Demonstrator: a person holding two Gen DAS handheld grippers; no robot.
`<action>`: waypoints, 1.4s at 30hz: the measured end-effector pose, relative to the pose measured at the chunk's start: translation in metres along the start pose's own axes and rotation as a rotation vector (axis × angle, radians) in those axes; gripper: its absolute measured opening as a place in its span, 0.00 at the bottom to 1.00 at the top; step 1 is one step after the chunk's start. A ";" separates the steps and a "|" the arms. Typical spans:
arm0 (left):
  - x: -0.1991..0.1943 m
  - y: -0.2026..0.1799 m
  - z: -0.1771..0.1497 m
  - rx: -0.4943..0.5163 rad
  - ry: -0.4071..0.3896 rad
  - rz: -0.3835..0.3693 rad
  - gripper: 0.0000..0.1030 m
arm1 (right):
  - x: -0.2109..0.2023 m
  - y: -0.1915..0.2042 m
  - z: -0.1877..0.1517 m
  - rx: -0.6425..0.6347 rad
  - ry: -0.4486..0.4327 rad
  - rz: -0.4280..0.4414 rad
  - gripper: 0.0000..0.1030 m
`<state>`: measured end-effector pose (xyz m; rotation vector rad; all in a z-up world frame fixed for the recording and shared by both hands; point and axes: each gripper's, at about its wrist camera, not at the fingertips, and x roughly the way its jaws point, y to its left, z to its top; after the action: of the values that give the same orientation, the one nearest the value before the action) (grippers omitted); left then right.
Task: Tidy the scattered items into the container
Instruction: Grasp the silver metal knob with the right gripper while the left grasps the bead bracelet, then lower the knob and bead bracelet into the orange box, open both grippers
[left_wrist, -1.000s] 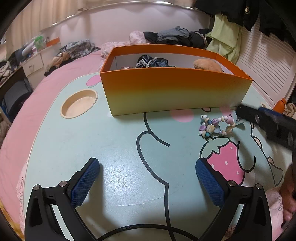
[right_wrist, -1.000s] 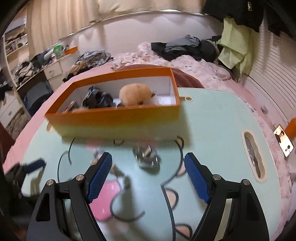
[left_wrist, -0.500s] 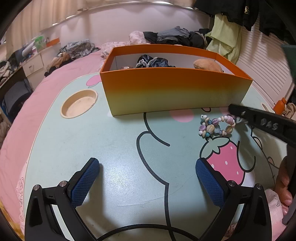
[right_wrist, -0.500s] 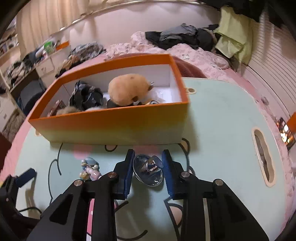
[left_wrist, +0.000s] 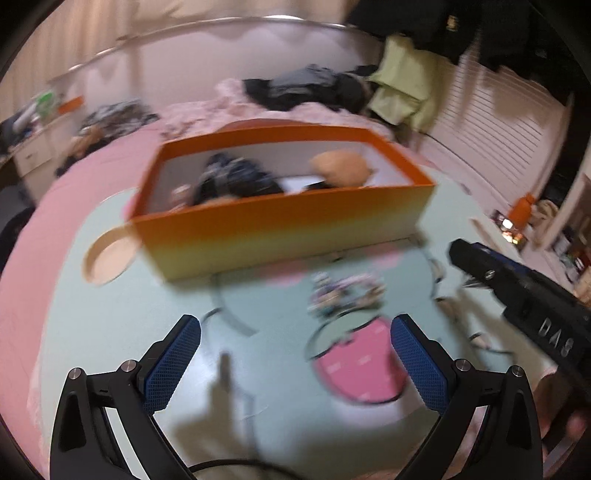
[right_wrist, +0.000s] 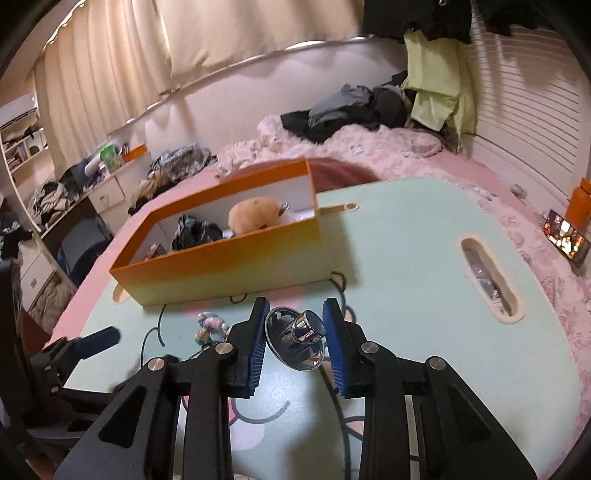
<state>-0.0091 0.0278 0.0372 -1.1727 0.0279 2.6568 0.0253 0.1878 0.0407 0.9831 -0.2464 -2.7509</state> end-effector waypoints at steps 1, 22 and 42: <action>0.003 -0.006 0.004 0.017 0.001 -0.003 1.00 | -0.002 -0.001 0.001 0.007 -0.008 -0.001 0.31; 0.000 0.010 0.004 -0.048 -0.020 -0.081 0.08 | -0.010 -0.005 0.005 0.035 -0.013 0.030 0.30; -0.037 0.053 -0.023 -0.212 -0.068 -0.166 0.08 | 0.000 0.019 -0.013 -0.053 0.072 0.101 0.30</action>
<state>0.0198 -0.0339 0.0446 -1.0903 -0.3552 2.5977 0.0364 0.1687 0.0355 1.0254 -0.2051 -2.6120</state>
